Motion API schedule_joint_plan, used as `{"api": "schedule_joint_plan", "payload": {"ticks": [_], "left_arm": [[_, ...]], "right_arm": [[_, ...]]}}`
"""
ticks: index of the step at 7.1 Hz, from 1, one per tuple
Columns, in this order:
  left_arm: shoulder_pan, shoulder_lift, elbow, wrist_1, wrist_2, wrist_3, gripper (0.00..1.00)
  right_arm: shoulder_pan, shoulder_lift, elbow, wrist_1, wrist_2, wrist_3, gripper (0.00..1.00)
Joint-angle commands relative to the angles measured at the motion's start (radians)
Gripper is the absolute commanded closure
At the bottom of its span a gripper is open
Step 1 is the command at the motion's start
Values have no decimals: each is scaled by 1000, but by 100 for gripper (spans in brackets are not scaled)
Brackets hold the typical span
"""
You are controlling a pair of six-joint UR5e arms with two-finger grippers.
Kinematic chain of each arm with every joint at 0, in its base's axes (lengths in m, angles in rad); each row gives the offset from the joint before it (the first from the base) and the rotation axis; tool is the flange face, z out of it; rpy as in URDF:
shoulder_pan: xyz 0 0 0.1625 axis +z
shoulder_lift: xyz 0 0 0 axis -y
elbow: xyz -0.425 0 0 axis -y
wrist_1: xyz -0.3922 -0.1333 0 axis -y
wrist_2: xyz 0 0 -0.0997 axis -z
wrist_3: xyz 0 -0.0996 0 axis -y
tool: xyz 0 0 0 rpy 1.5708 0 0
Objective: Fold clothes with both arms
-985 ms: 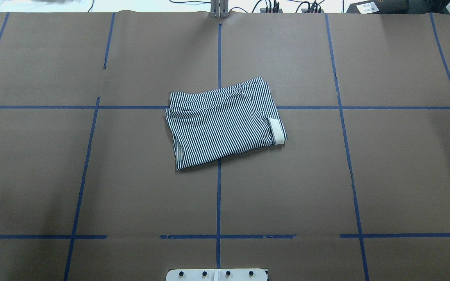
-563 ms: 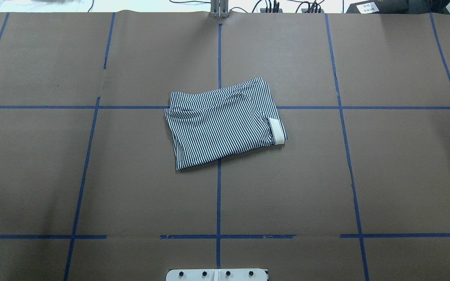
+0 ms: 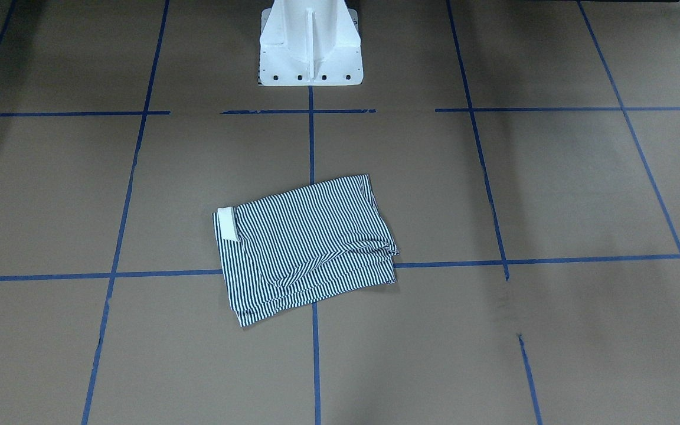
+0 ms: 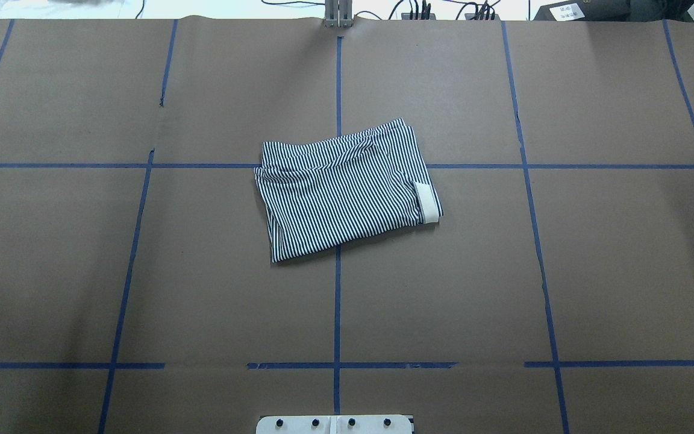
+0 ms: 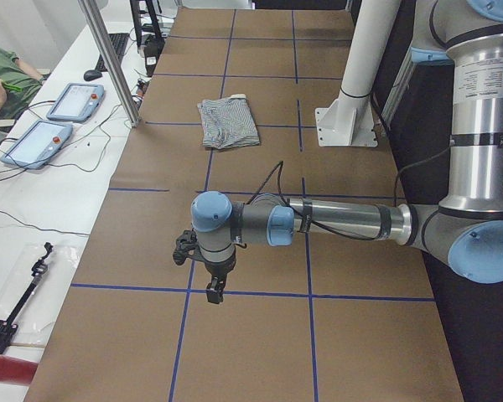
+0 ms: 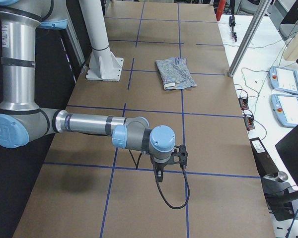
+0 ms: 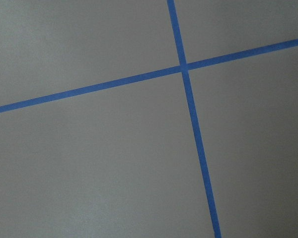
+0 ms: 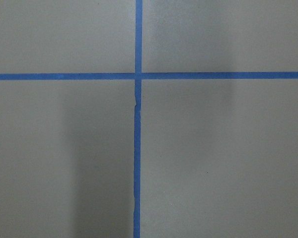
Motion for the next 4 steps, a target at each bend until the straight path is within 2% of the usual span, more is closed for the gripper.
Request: {"api": "schedule_joint_plan", "payload": {"ticks": [1,4], "left_arm": [[1,-12,8,-8,0,-3,0],[1,-18,86,-154,-2,-88,0]], "right_arm": [[-26,5,-1,13,-4,21,0],[-44,9,-6,45,-5,49,0]]}}
